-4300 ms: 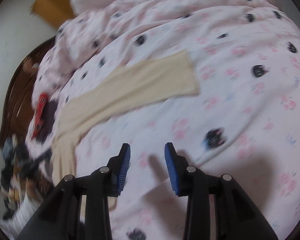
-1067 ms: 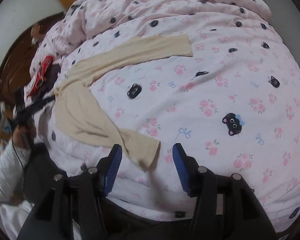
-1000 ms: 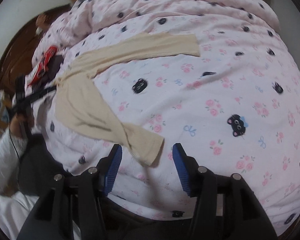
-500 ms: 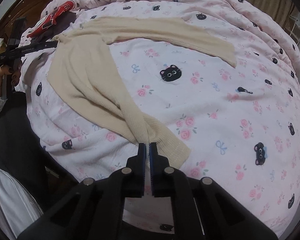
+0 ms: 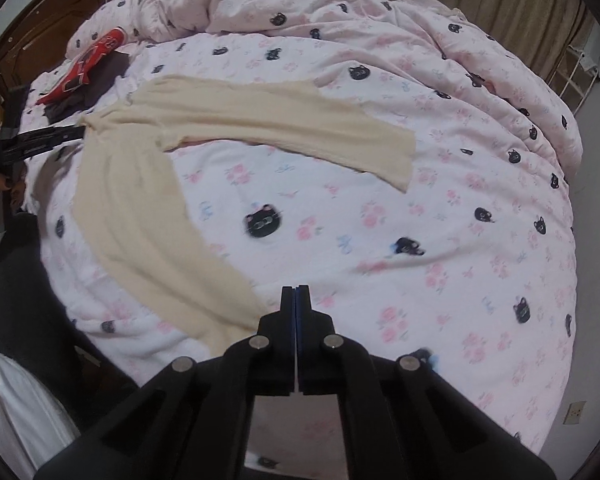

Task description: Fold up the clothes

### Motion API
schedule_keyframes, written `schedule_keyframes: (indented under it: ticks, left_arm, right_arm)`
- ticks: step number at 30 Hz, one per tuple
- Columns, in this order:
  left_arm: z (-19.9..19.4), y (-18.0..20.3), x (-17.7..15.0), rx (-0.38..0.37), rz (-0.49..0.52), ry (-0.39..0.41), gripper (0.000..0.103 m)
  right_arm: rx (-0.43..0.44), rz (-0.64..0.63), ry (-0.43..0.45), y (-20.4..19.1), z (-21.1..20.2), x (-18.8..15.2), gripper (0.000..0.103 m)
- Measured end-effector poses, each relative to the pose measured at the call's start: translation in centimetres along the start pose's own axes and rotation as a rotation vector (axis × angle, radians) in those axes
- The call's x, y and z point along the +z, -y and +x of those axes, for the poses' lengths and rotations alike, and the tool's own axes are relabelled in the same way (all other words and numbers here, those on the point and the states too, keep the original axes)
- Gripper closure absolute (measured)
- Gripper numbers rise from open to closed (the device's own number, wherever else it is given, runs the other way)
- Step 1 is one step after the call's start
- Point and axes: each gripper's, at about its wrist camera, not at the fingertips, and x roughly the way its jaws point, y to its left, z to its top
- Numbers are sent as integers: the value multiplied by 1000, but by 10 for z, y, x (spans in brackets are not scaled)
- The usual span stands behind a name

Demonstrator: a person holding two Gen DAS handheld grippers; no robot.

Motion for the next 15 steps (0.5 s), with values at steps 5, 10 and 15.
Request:
schedule_keyframes:
  ticks: [5, 10, 15]
  left_arm:
    - [1, 1, -3, 1, -5, -8, 87]
    - [3, 0, -4, -3, -9, -11, 87]
    - [5, -1, -4, -5, -9, -13, 87]
  right_arm:
    - [41, 16, -33, 14, 15, 12, 102]
    - [154, 53, -48, 16, 20, 2, 80]
    - [226, 137, -100, 29, 41, -18, 79]
